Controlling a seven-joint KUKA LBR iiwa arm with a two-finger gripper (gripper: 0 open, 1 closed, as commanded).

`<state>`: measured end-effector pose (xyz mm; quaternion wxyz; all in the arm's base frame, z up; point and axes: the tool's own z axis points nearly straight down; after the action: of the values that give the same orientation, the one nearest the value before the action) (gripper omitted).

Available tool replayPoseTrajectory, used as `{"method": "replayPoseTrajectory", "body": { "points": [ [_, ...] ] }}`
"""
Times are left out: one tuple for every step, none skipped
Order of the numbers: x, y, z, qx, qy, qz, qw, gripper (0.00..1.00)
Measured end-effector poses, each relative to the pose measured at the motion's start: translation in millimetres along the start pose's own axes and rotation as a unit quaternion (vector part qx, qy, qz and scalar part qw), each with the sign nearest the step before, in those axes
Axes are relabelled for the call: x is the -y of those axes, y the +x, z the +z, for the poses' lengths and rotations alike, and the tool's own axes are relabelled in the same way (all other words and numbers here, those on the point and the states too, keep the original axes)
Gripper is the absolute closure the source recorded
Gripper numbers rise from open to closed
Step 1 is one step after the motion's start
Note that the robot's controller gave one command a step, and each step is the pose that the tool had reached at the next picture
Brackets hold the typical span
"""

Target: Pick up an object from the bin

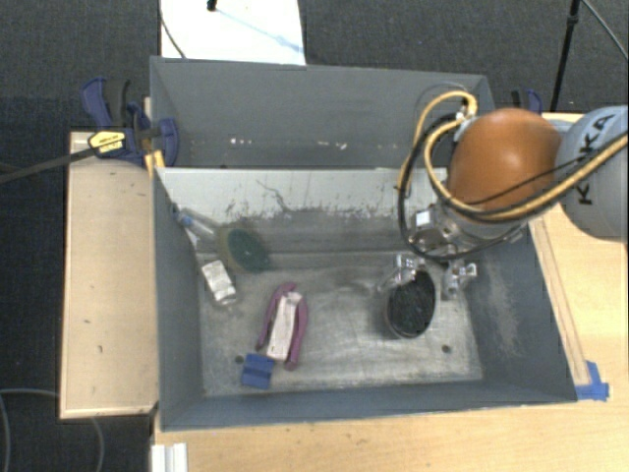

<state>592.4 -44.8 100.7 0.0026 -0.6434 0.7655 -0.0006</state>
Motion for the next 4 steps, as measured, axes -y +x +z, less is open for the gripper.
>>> {"method": "replayPoseTrajectory", "body": {
  "points": [
    [0.7, 5.6, 29.4, 0.0015, 0.001, -0.250, 0.9682, 0.00],
    [1.3, 4.2, 28.5, 0.0011, 0.000, -0.246, 0.9691, 0.00],
    [2.3, 3.8, 27.0, 0.0008, 0.001, -0.245, 0.9696, 1.00],
    [3.7, 2.7, -29.2, -0.0002, 0.001, -0.239, 0.9711, 1.00]
  ]
}}
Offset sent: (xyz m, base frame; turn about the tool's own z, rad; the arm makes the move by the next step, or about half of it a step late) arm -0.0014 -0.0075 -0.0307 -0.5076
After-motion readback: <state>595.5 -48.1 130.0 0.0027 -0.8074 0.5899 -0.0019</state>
